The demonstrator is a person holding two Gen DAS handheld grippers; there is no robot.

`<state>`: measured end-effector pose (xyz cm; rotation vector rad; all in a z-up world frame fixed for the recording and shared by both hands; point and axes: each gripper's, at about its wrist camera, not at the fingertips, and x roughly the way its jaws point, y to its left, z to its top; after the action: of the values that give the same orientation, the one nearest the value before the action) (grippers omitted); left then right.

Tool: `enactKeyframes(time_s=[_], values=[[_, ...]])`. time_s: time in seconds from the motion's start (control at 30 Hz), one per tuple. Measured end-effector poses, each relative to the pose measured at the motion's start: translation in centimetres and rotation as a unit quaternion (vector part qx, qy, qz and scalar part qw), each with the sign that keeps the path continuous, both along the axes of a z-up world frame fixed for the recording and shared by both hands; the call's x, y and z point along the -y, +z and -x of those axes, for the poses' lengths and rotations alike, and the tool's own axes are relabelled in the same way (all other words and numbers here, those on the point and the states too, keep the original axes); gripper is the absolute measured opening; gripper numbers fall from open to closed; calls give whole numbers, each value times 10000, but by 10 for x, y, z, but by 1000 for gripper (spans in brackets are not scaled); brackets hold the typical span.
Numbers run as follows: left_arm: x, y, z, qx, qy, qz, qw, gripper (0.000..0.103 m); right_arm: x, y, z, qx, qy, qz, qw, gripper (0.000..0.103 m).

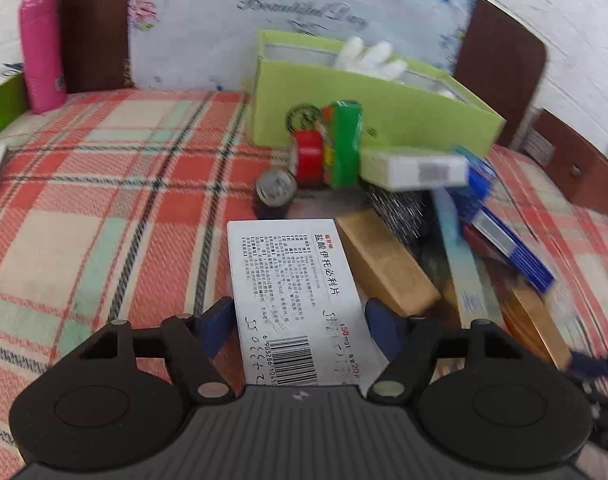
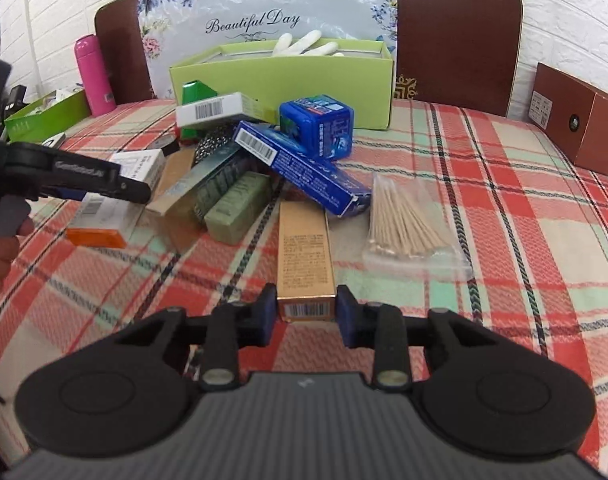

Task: Organize objects
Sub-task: 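Grasp the white medicine box with the left gripper while the right gripper grasps the tan box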

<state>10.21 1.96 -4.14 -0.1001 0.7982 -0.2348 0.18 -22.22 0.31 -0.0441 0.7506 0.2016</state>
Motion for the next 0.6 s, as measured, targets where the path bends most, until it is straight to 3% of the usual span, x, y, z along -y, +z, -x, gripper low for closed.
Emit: enactKeyframes(time_s=[0.13,0.23,0.43,0.5,0.6], values=[[-13,1,33,-45,-727,-251,9970,75,2,2,6,-9,159,-58,9999,33],[-19,2,42,-35,-590,-395,9975,76,1,3,5,58,77,43,9999,48],[-4,0,27,-90,-451,-679,9966,79,-2,4,3,330,-19,143,9994,61],[4,-1,29,-86,-572,-898,9943,79,-5,4,0,368,17,256,9990,61],[3,-1,36,-113,-691,-888,9936,79,-7,4,-9,334,67,266,9991,61]])
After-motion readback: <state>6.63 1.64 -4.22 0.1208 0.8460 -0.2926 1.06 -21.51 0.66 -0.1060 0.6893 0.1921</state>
